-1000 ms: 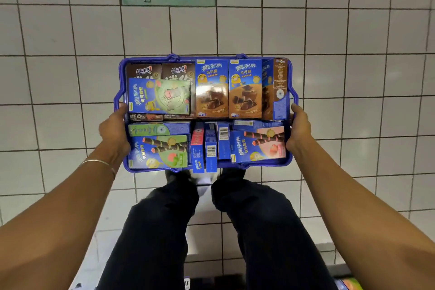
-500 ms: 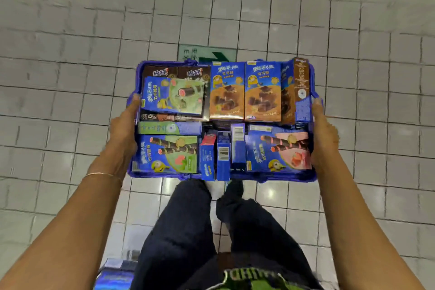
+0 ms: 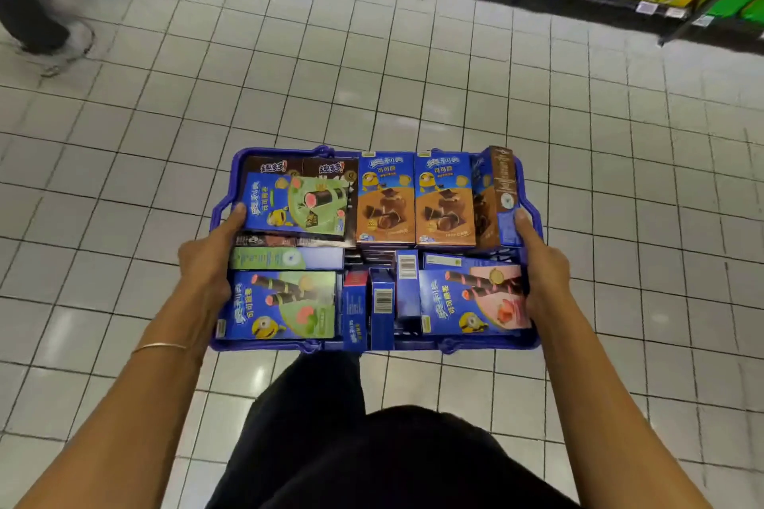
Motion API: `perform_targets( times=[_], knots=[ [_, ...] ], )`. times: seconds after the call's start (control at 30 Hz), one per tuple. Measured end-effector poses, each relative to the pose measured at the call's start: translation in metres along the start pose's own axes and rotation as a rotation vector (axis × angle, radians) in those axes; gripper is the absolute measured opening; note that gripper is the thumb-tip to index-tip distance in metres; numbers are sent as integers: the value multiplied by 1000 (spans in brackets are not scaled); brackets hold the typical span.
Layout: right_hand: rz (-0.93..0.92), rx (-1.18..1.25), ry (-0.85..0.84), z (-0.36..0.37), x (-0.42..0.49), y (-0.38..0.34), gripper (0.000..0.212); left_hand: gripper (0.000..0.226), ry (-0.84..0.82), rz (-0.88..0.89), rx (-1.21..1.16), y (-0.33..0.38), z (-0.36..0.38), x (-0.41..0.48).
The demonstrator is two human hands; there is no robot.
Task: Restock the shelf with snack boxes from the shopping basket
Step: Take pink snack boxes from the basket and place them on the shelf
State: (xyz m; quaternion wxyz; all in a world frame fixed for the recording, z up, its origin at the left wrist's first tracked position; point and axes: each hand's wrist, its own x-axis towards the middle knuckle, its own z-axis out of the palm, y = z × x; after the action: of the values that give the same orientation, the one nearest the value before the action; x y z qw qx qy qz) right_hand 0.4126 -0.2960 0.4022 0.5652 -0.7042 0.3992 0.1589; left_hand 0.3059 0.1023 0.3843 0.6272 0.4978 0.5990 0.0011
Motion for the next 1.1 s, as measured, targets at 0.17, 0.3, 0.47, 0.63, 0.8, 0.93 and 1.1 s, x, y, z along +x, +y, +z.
perform_targets(
  times=[0.17,0.3,0.47,0.63,0.8,0.93,1.1],
  knots=[
    [-3,37,3,69,34,-85,94,71,-8,22,15,105,43,55],
    [-15,81,-3,123,63,-157,89,62,-2,75,-24,186,81,92],
    [-26,105,-34,201,124,-240,85,61,-7,82,-1,279,134,157],
    [16,125,-44,285,200,-322,72,65,13,89,24,375,200,227],
    [18,113,-45,354,240,-413,69,72,43,111,35,486,251,276],
    [36,123,-73,412,265,-483,95,56,43,141,7,565,283,322],
    [29,134,-63,498,310,-553,100,52,-4,138,19,648,328,407]
  ],
)
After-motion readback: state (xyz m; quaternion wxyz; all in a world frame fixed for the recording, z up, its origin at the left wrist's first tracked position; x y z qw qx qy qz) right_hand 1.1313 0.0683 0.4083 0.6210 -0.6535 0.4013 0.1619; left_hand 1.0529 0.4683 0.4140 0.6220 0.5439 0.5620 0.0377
